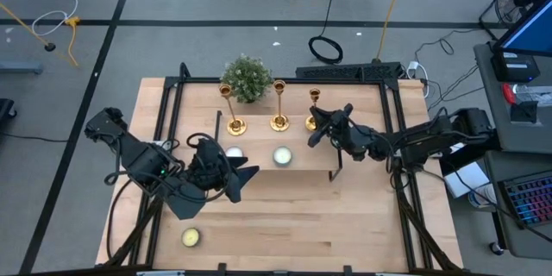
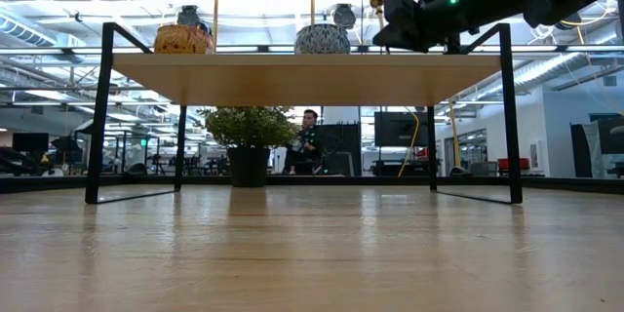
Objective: Stock candles and holders on shelf
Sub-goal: Align the gold candle holder with the other gold candle holders on the shelf
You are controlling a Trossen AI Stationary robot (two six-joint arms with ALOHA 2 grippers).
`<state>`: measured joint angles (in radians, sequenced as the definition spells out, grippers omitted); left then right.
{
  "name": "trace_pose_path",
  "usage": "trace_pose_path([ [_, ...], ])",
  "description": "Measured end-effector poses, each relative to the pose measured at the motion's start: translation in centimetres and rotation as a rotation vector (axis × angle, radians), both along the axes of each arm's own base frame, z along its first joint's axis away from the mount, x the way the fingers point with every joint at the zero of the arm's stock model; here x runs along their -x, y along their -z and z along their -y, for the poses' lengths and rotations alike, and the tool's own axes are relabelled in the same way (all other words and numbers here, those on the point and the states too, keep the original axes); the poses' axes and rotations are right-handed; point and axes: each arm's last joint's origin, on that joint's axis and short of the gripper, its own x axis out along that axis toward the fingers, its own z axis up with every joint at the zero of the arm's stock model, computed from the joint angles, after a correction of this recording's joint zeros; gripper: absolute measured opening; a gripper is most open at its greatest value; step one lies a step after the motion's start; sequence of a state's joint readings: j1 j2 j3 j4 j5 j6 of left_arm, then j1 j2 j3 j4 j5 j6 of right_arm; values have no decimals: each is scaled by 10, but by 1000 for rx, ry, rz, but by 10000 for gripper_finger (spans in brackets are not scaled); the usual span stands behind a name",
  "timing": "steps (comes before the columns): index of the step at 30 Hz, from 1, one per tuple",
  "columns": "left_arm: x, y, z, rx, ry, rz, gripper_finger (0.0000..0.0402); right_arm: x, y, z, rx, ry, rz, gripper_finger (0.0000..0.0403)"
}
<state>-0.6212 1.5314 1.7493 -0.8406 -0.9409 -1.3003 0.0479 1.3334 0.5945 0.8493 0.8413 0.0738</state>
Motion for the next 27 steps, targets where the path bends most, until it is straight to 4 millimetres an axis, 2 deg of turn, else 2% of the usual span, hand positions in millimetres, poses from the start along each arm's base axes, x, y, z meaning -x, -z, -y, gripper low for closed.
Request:
trace_pose_path([
  [27,-1,0,-2,3,-7,1,269,-1,6,4,-30,12,-19,13],
])
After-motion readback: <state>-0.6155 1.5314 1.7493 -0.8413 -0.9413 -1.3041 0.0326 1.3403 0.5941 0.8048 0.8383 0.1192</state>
